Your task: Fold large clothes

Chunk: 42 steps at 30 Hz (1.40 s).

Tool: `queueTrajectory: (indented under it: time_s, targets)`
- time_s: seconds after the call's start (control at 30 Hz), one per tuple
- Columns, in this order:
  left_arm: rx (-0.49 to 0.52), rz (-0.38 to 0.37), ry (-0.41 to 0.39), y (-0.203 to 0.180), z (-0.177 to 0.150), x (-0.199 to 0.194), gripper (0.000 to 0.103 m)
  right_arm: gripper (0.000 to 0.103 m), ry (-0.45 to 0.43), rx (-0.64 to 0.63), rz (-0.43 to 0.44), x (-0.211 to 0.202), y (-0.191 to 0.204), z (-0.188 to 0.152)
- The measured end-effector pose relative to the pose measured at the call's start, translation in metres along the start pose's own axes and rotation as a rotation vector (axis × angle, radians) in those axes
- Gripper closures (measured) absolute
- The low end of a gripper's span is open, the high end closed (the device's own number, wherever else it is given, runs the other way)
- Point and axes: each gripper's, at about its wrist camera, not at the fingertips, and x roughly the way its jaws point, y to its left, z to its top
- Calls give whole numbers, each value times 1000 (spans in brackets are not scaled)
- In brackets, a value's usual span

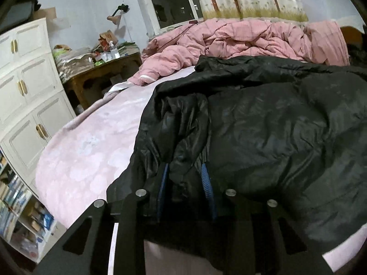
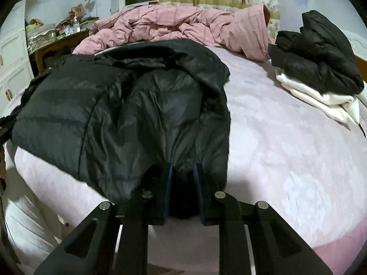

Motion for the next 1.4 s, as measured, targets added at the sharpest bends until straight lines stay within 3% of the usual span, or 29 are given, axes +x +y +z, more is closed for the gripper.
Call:
queueTrajectory:
  time_s: [0.23, 0.3, 0.37, 0.43, 0.47, 0.53, 0.6, 0.67, 0.77, 0.83, 0.97, 1.23, 1.33, 1.4]
  targets:
    - [-22, -68, -5, 12, -7, -14, 74, 83, 24, 5, -35, -28, 6, -19]
    - [-45, -117, -14, 16, -2, -19, 74, 83, -36, 22, -29, -43, 6, -9]
    - [-78, -183, -27, 16, 10, -24, 74, 83, -184, 87, 59, -64, 2, 17]
    - [-105, -230, -58, 15, 22, -33, 71, 83, -212, 110, 144, -61, 4, 42]
    - [-107, -243, -71, 12, 27, -38, 66, 83, -184, 110, 177, -47, 7, 57]
    - [-88, -222, -68, 5, 36, -41, 60, 83, -98, 123, 138, -17, 11, 66]
    - [-60, -172, -36, 0, 37, -35, 60, 84, -12, 151, 100, 8, 10, 58]
    - [-49, -120, 19, 1, 29, -19, 60, 84, 35, 222, 124, 20, 5, 34]
    - [-86, -149, 93, 12, 12, 4, 60, 84, 5, 257, 111, 6, 3, 7]
    - [-109, -192, 84, 18, 9, 6, 60, 84, 1, 317, 114, 0, 0, -6]
    - [-161, -226, 102, 25, 9, 10, 60, 84, -16, 285, 46, -16, 14, -27]
    - [-117, -232, 52, 27, 3, -10, 60, 84, 56, 263, 25, -37, 9, -46]
    - [-112, -299, -18, 35, 1, -35, 49, 84, 126, 243, 15, -48, 12, -47]
    - [-116, -354, -63, 41, 7, -50, 42, 84, 37, 296, 31, -70, 8, -30]
